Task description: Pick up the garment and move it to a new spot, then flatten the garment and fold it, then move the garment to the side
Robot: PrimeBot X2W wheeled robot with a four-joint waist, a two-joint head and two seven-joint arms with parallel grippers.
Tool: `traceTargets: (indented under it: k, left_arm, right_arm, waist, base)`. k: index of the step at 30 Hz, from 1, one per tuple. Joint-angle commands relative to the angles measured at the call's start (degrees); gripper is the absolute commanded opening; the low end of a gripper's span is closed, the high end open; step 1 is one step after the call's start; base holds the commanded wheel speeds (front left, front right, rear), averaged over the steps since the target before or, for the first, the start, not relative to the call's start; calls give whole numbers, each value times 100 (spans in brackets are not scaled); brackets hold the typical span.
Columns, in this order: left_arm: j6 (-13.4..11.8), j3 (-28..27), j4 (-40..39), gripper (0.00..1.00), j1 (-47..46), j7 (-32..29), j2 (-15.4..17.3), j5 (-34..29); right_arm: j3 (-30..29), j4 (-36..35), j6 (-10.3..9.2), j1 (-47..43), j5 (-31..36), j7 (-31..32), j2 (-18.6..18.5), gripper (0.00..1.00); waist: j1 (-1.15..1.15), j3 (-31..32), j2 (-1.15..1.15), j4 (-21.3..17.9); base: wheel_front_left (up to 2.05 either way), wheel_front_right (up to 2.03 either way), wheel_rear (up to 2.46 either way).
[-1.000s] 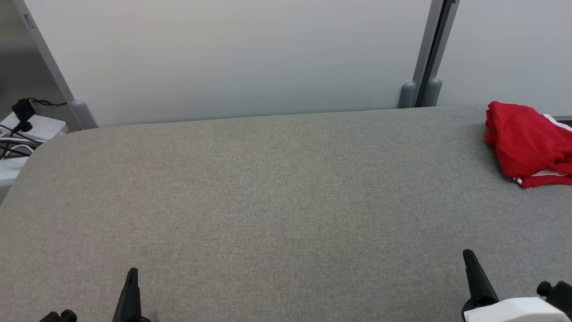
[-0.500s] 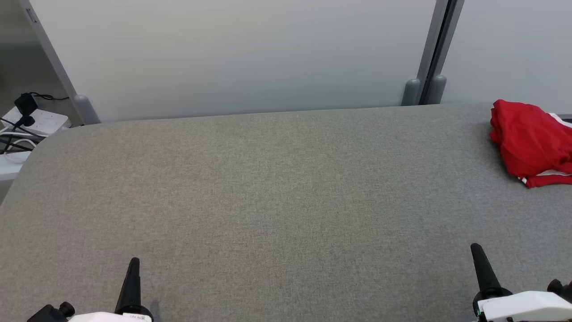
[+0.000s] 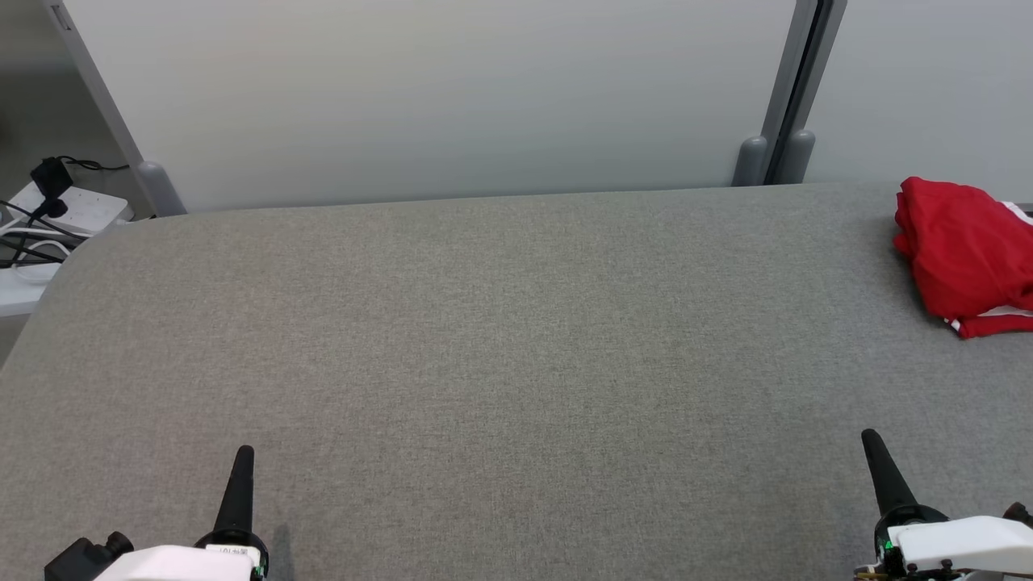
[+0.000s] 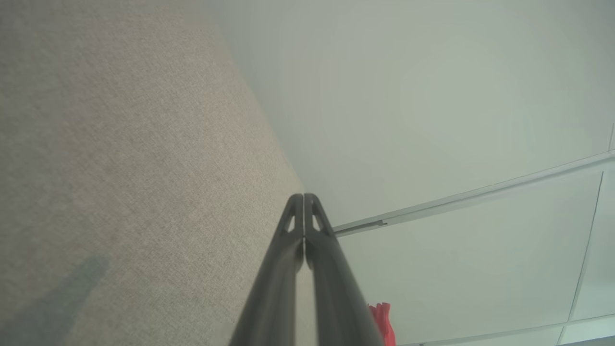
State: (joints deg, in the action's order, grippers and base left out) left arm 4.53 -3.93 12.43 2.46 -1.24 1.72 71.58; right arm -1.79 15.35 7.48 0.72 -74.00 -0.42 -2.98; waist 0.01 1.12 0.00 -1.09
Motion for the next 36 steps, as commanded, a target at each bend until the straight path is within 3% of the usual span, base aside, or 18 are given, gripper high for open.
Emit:
traceTargets:
  k: [1,31,36]
  left_arm:
    - [75,-168,-102,0,-341,-37,91,157]
    - [296,-260,163,0,-865,-526,116,2058]
    - [296,-260,163,0,-865,-526,116,2058]
  right_arm:
    - [43,-148,1,301,-160,61,-98,0]
    - [-314,-142,1,532,-1950,563,-105,0]
    - [-324,-141,1,532,-1941,571,-98,0]
  waist:
    - [0,-4,0,4]
    - [0,-130,0,109]
    - [0,-130,0,109]
  base:
    - [0,0,0]
    - [0,0,0]
    - [0,0,0]
